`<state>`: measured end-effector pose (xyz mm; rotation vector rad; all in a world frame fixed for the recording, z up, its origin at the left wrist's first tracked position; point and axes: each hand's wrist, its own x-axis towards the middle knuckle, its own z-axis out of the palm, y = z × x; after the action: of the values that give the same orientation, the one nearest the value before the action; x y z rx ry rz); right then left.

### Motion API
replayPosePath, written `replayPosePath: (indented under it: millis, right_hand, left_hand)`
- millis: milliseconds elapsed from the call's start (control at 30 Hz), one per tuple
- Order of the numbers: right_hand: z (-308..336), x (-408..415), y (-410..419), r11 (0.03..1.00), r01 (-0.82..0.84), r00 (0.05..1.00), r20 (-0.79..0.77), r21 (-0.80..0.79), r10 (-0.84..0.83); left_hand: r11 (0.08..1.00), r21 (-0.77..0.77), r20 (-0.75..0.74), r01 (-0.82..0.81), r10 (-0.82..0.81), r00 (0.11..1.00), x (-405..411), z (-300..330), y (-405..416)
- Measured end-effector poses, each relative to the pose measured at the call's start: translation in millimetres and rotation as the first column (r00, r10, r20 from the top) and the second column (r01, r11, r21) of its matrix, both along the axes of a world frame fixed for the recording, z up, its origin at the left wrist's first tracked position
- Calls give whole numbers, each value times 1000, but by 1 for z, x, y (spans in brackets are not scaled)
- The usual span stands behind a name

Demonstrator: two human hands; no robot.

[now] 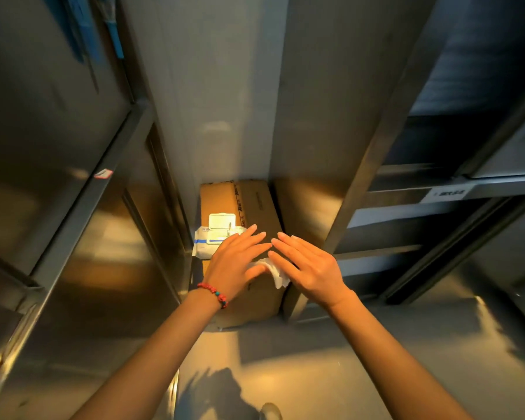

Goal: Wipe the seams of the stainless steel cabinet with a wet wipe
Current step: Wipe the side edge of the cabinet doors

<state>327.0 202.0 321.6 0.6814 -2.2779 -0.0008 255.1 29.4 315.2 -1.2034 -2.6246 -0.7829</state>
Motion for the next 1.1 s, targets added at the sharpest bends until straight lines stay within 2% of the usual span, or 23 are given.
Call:
replayPosePath:
  millis: [167, 300, 400, 600, 867, 1100]
  right_hand:
    - [9, 30, 6, 997, 74, 997, 17, 9, -74]
    - [14, 49, 15, 990, 138, 990, 8, 4, -138]
    - [14, 65, 26, 983, 182, 983, 11, -8, -182]
    - [16, 105, 59, 939, 341, 939, 68, -48, -337]
    - [25, 167, 101, 886, 455, 890, 78, -95, -449]
    - [32, 228, 146, 833, 543, 839, 121, -105, -531]
  left_hand:
    - [998, 48, -14, 47, -47, 999, 19, 6, 14]
    - [989, 102, -135, 106, -92, 987, 33, 12, 29]
    - [980, 148, -119, 131, -114, 986, 40, 17, 39]
    - [969, 124, -126, 212, -197, 972, 57, 23, 69]
    - [907, 115, -273, 405, -363, 891, 106, 32, 129]
    - [847, 122, -371, 518, -445, 815, 154, 30, 184]
